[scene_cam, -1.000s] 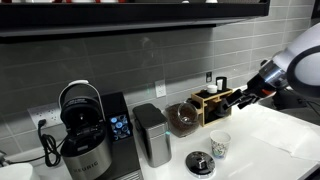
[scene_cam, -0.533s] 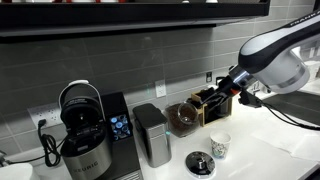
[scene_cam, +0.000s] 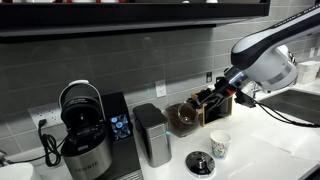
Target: Pick up the silver spoon, scoop some coffee beans and pour the coffee beans into the paper cup on the kitchen counter, put the silver spoon on the kitchen counter
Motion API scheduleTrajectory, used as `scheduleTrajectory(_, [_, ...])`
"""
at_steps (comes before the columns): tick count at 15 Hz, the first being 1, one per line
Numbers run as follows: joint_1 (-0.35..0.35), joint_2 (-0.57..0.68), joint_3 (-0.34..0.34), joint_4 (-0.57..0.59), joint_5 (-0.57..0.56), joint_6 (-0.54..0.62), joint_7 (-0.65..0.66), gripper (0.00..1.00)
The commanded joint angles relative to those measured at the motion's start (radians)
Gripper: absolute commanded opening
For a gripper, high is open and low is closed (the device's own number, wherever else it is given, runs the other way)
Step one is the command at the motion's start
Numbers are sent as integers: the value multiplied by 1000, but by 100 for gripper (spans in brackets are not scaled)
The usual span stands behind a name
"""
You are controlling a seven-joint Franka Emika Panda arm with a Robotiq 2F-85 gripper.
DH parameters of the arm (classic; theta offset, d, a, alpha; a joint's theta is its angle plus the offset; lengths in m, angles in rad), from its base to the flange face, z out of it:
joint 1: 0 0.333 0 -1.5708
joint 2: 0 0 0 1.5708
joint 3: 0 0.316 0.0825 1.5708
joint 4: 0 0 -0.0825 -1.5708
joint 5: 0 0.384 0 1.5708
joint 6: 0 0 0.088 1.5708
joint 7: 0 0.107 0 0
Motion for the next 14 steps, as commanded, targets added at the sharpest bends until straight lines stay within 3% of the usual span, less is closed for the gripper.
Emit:
scheduleTrajectory(1, [-137,6,131,4,22,-15,-11,100])
scheduleTrajectory(3, [-136,19,116,17,73,-54,-35,100])
scheduleTrajectory(9, [-310,127,230,67,207,-196,3,100])
scheduleTrajectory(14, [-399,217,285,133,278,-239,6,100])
